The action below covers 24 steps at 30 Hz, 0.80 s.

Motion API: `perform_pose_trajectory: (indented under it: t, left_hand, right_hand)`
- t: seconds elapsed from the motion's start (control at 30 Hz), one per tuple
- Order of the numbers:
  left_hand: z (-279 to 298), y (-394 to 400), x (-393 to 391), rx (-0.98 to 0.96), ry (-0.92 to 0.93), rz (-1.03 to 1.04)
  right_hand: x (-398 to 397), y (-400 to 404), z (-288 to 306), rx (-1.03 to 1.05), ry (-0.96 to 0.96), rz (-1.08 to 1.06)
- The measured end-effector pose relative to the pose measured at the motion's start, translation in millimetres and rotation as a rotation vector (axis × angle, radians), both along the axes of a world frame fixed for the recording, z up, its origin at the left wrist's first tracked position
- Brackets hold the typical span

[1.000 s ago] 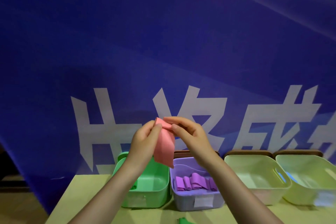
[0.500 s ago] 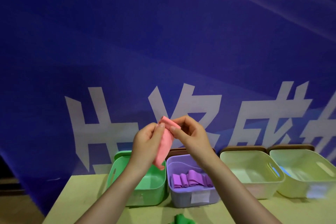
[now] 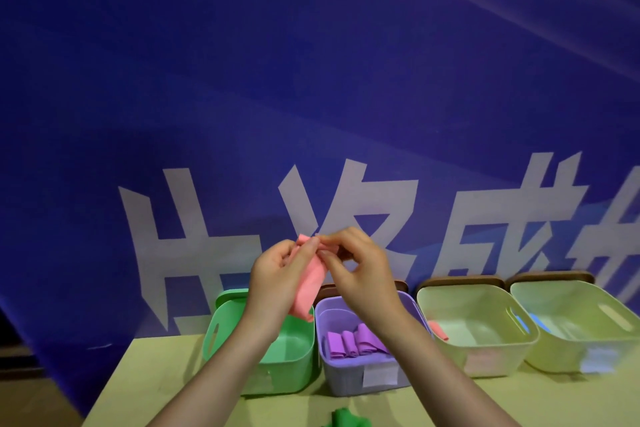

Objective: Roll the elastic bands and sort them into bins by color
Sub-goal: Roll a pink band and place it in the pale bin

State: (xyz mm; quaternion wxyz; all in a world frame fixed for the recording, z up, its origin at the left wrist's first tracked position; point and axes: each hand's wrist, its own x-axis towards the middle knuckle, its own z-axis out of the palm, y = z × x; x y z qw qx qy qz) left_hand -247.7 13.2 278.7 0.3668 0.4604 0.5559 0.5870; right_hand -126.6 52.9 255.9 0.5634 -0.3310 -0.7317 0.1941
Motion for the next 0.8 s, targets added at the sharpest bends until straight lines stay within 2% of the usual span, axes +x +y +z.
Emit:
perform_pose_trajectory:
  t: [0.07, 0.13, 0.27, 0.37, 0.63, 0.8]
  left_hand:
    - [2.2, -0.4, 2.2, -0.026, -0.04, 0.015]
    - [2.4, -1.7, 4.3, -0.043, -0.064, -0.004]
    - [1.5, -1.3, 6.7, -0.044, -0.083, -0.032]
    - [-0.6, -0.7, 8.9, -0.03, -0.073, -0.076]
    - [-8.6, 2.0, 4.4, 0.087, -0.002, -0.135]
    - [-15.0, 9.0, -3.5, 0.076, 0.059, -0.144]
  right_hand:
    - [3.2, 0.9, 3.3, 0.07, -0.029, 0.04]
    - [9.2, 1.7, 5.8, 0.031, -0.038, 0.111]
    - [14.7, -0.8, 6.4, -0.242, 0.064, 0.207]
    - [13.2, -2.0, 3.4, -0.429, 0.061, 0.254]
    - [14.9, 6.2, -0.8, -0.743, 0.296, 0.428]
    - [20.6, 8.2, 8.7, -0.692, 0.225, 0.423]
